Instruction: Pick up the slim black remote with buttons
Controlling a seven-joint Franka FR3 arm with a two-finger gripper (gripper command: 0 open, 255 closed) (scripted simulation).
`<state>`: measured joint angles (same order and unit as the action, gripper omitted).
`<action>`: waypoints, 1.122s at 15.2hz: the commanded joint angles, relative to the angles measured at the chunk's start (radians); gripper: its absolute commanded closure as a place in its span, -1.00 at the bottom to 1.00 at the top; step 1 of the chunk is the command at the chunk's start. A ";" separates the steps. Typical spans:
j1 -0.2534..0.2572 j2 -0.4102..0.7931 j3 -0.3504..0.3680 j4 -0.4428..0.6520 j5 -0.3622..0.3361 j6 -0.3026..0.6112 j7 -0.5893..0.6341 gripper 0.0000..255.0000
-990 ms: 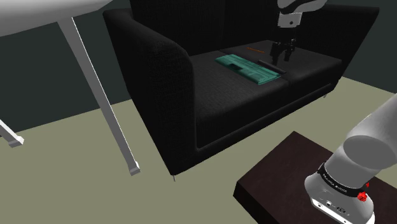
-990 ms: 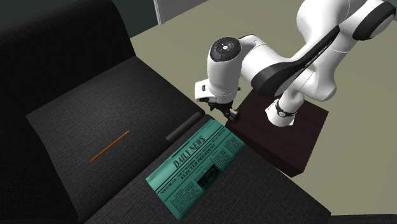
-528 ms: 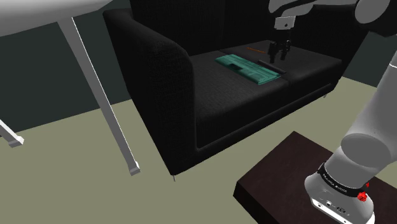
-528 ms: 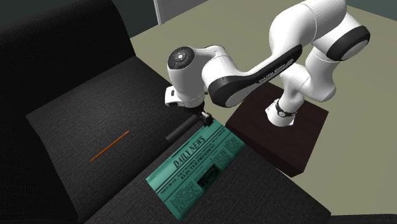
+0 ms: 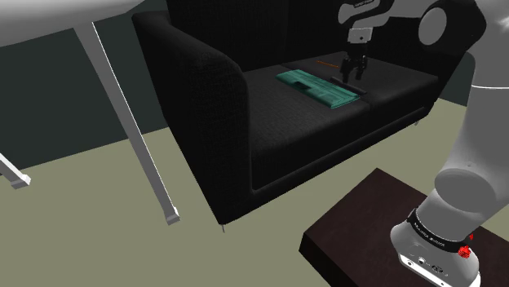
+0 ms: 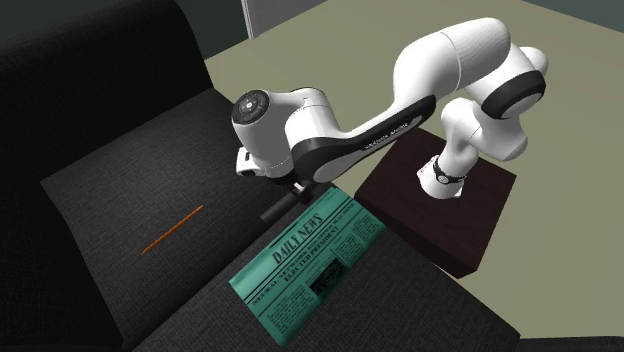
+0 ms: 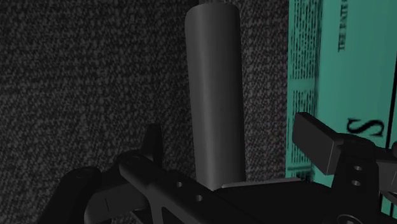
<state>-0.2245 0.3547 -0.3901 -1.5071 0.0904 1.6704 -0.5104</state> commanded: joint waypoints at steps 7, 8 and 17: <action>0.001 0.012 0.002 -0.048 0.005 0.059 -0.002 1.00; 0.001 0.010 0.002 -0.052 0.004 0.061 -0.002 1.00; 0.000 0.008 0.001 -0.026 0.003 0.034 -0.002 1.00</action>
<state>-0.2245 0.3632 -0.3894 -1.5408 0.0937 1.7149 -0.5123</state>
